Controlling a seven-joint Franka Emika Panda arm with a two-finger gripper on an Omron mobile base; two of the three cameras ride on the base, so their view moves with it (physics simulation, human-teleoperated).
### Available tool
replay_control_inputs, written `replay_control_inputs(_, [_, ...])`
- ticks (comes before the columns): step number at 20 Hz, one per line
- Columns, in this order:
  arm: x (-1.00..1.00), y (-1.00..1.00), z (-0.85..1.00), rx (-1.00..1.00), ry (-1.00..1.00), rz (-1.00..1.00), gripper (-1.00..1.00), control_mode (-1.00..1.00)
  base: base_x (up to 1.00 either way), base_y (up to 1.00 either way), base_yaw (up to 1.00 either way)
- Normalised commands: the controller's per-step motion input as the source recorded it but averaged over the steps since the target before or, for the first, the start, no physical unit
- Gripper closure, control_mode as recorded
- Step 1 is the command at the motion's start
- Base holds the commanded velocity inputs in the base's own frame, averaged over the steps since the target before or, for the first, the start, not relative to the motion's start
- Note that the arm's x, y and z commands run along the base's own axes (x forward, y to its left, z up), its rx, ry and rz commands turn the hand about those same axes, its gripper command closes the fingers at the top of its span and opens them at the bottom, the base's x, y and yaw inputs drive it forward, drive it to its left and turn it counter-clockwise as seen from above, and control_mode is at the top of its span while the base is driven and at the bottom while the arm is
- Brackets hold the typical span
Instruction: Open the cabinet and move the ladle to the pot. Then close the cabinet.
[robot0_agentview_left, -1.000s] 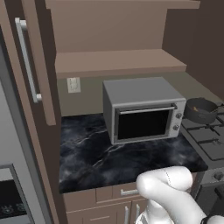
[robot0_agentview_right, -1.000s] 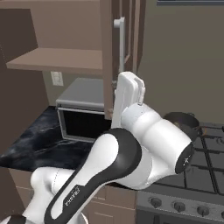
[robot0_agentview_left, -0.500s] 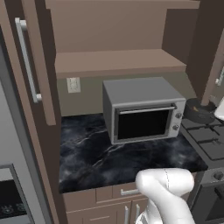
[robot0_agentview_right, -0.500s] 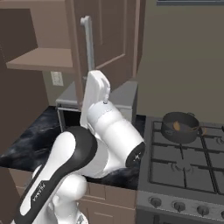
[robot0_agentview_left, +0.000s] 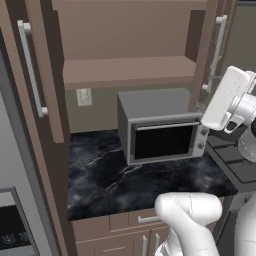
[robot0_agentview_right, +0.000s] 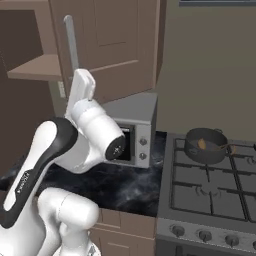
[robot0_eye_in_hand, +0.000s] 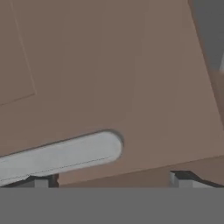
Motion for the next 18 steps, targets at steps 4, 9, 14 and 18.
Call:
replay_control_inputs(4, [1.00,0.53,0.08,0.06,0.06,0.00,-1.00,-1.00,0.00,0.00,0.00])
replay_control_inputs(9, [1.00,0.62,0.01,0.01,0.04,0.00,-1.00,-1.00,0.00,0.00,0.00])
replay_control_inputs(14, [1.00,0.38,0.05,0.02,0.12,0.00,-1.00,-1.00,0.00,0.00,0.00])
replay_control_inputs(18, [1.00,0.00,0.00,0.13,0.20,0.00,-1.00,-1.00,0.00,0.00,0.00])
